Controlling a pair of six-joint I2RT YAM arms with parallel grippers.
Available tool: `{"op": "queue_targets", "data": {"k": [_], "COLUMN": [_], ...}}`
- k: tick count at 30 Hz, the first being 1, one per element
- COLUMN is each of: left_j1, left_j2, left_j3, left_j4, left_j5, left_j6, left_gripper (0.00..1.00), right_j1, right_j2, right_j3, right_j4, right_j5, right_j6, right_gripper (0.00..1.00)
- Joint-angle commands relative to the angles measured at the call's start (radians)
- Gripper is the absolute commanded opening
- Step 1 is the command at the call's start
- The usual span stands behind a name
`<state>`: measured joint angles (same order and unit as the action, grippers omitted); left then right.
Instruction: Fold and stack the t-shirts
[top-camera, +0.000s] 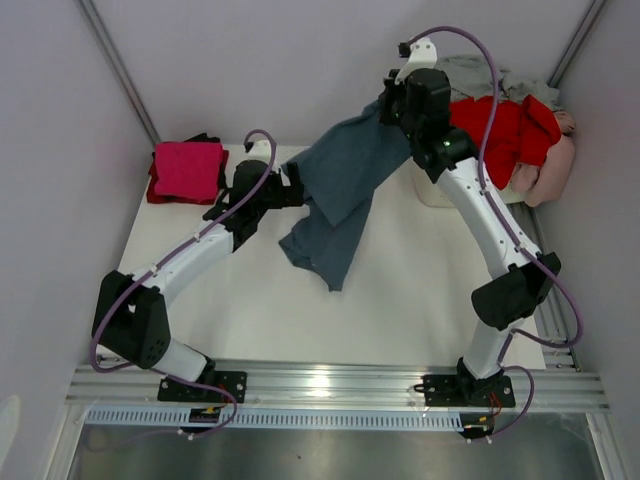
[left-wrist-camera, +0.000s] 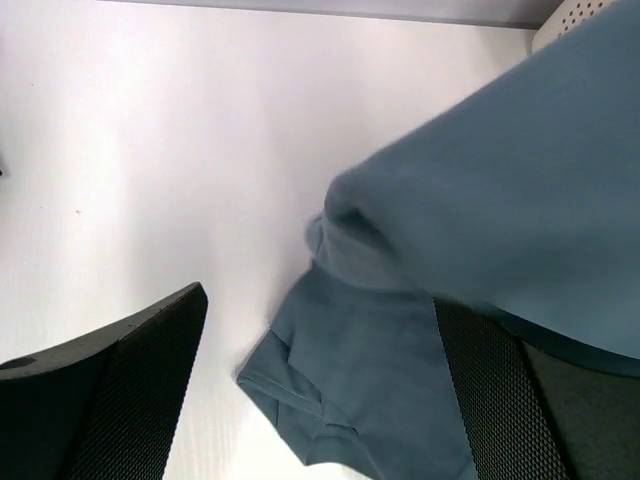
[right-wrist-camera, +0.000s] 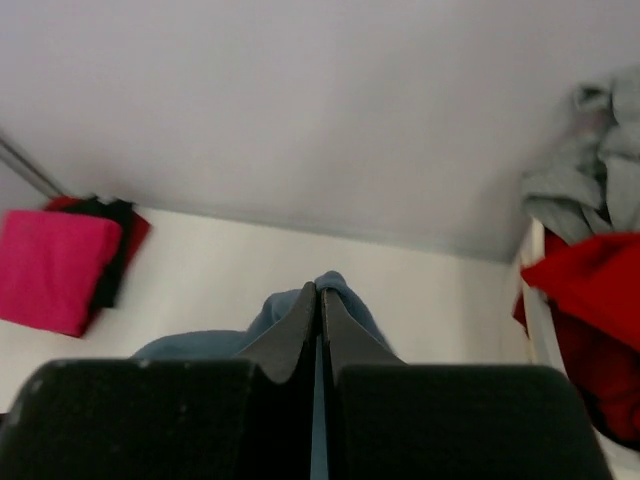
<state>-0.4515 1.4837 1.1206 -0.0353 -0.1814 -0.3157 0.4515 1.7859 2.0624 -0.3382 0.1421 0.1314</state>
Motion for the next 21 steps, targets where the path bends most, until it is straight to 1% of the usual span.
{"op": "queue_targets", "data": {"k": [1,5,7,8,9,10,11,12,13,14,15,17,18,20,21], "left_j1": [-0.009,-0.009,-0.007,-0.009,-0.007,-0.007,-0.009,-0.007,-0.007,-0.006,-0.006,0.0,0.004,0.008,0.01], "left_j2": [-0.006,-0.014,-0.019,-0.022,-0.025,-0.029,-0.028,-0.03,-0.03,-0.033,-0.034,-0.046,-0.049,-0.057,-0.057], "left_j3": [0.004,0.004,0.001,0.002,-0.001,-0.002,-0.002,0.001,-0.001,0.001,-0.001,-0.011,-0.015,-0.025,-0.025], "left_j4": [0.023,0.018,0.017,0.017,0.014,0.011,0.006,-0.008,-0.012,-0.017,-0.021,-0.029,-0.032,-0.032,-0.031], "left_j5": [0.013,0.005,-0.01,-0.023,-0.036,-0.079,-0.105,-0.157,-0.176,-0.193,-0.208,-0.245,-0.256,-0.273,-0.271], "left_j6": [-0.02,-0.022,-0.028,-0.031,-0.04,-0.048,-0.055,-0.069,-0.077,-0.089,-0.094,-0.108,-0.123,-0.141,-0.143], "left_gripper": [0.99,0.99,0.99,0.99,0.99,0.99,0.99,0.99,0.99,0.99,0.99,0.99,0.99,0.99,0.99], "right_j1": [0.012,0.038,0.065,0.076,0.085,0.091,0.099,0.119,0.125,0.13,0.131,0.131,0.13,0.093,0.067], "right_j2": [-0.008,0.032,0.064,0.082,0.134,0.171,0.216,0.309,0.34,0.354,0.362,0.36,0.348,0.285,0.259], "right_j3": [0.007,0.067,0.093,0.109,0.129,0.198,0.256,0.384,0.419,0.43,0.438,0.496,0.511,0.501,0.467], "right_j4": [0.036,0.045,0.048,0.048,0.051,0.048,0.042,0.05,0.091,0.144,0.263,0.326,0.393,0.465,0.601], "right_j5": [0.201,0.228,0.186,0.15,0.089,-0.047,-0.109,-0.25,-0.318,-0.378,-0.5,-0.585,-0.651,-0.737,-0.833], "right_j6": [-0.096,-0.104,-0.101,-0.049,0.0,0.054,0.104,0.187,0.236,0.34,0.385,0.445,0.47,0.522,0.569], "right_gripper": [0.0,0.0,0.0,0.0,0.0,0.0,0.0,0.0,0.0,0.0,0.0,0.0,0.0,0.0,0.0]}}
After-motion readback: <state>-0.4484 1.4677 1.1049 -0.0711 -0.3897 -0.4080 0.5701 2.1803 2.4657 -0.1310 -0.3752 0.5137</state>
